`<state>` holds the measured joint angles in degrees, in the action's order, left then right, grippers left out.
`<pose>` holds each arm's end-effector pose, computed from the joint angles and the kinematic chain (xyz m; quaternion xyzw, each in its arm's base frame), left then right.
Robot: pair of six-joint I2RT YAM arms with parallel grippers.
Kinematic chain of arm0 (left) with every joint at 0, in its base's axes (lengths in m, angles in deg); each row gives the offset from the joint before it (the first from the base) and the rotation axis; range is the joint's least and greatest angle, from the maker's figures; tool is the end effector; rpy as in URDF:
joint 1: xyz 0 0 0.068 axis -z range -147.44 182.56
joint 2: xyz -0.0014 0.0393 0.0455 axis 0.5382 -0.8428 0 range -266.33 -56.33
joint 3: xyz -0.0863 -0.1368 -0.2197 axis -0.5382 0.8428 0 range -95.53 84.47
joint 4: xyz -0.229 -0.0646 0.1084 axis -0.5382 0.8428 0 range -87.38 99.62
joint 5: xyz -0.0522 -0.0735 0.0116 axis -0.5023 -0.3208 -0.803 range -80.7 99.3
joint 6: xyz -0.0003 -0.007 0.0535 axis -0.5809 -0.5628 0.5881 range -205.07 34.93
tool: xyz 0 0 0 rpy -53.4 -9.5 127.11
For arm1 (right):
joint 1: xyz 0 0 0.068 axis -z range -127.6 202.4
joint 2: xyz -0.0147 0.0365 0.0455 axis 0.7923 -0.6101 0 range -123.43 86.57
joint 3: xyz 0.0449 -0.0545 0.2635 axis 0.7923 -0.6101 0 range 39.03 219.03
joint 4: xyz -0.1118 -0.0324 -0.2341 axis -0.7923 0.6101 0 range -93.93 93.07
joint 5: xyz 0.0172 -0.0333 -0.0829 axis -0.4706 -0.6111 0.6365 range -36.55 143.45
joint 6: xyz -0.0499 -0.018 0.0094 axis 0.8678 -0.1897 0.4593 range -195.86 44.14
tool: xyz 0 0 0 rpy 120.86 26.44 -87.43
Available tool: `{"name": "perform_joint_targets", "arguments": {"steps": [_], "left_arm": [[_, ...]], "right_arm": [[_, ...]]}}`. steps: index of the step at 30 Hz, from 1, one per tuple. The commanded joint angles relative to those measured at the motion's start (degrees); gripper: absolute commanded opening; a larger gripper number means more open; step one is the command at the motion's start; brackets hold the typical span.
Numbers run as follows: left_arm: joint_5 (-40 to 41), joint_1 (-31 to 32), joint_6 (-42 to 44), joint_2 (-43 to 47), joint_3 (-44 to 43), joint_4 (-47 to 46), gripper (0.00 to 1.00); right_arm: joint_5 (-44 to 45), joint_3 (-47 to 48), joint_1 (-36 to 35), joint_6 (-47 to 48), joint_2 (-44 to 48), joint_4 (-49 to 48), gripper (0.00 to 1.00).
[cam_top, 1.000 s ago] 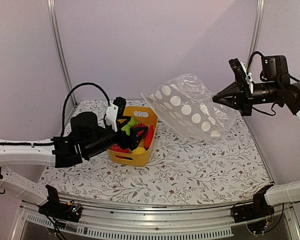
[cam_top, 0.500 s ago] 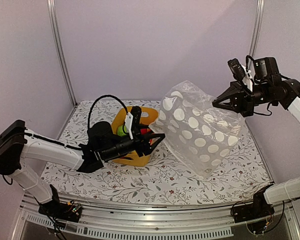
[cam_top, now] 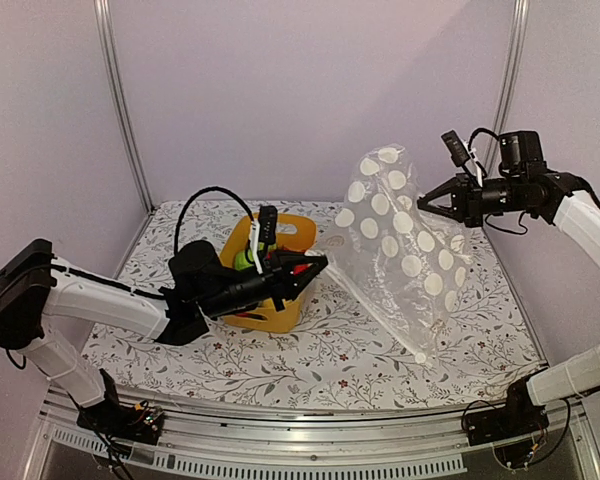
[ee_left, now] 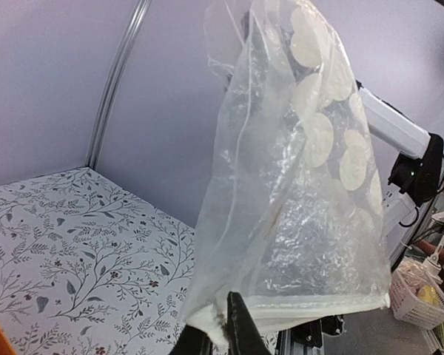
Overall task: Place the food in the zip-top bag and seal the zipper
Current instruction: Pass from the right arm to the left
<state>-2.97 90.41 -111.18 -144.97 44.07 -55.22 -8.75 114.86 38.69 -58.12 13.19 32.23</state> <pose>0.1686 -0.2825 0.2526 0.2540 0.5950 -0.5592 0.5184 0.2472 0.0926 0.3865 -0.4392 0.6608 0.4410 0.4196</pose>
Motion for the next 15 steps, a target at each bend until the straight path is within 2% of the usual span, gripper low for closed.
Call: {"name": "perform_joint_targets", "arguments": {"steps": [1, 4, 6, 7, 9, 12, 15], "left_arm": [[6.28, 0.05, -3.41, 0.49, -2.27, 4.36, 0.07], [11.89, 0.41, -3.93, 0.49, -4.80, 12.77, 0.06], [17.27, 0.50, -5.32, -0.25, -7.53, 19.66, 0.03], [18.18, 0.54, -6.33, -0.91, -8.97, 22.60, 0.02], [20.41, 0.57, -8.97, -2.69, -12.00, 28.01, 0.02], [20.95, 0.53, -11.37, -6.09, -15.66, 31.77, 0.02], [20.92, 0.28, -13.96, -10.38, -19.31, 33.70, 0.02]], "right_arm": [[13.15, -3.92, 1.00, -4.26, -2.03, -7.29, 0.06], [25.23, -6.37, 1.06, -5.10, -2.58, -9.55, 0.34], [36.32, -6.88, 1.26, -5.77, -2.41, -9.84, 0.45], [38.98, -6.85, 1.24, -5.78, -2.12, -9.90, 0.50], [47.13, -7.15, 1.41, -5.49, -0.10, -10.24, 0.57], [52.59, -8.13, 1.34, -3.70, 3.64, -10.82, 0.66], [56.50, -8.71, 1.39, -2.78, 6.77, -10.69, 0.69]]}}
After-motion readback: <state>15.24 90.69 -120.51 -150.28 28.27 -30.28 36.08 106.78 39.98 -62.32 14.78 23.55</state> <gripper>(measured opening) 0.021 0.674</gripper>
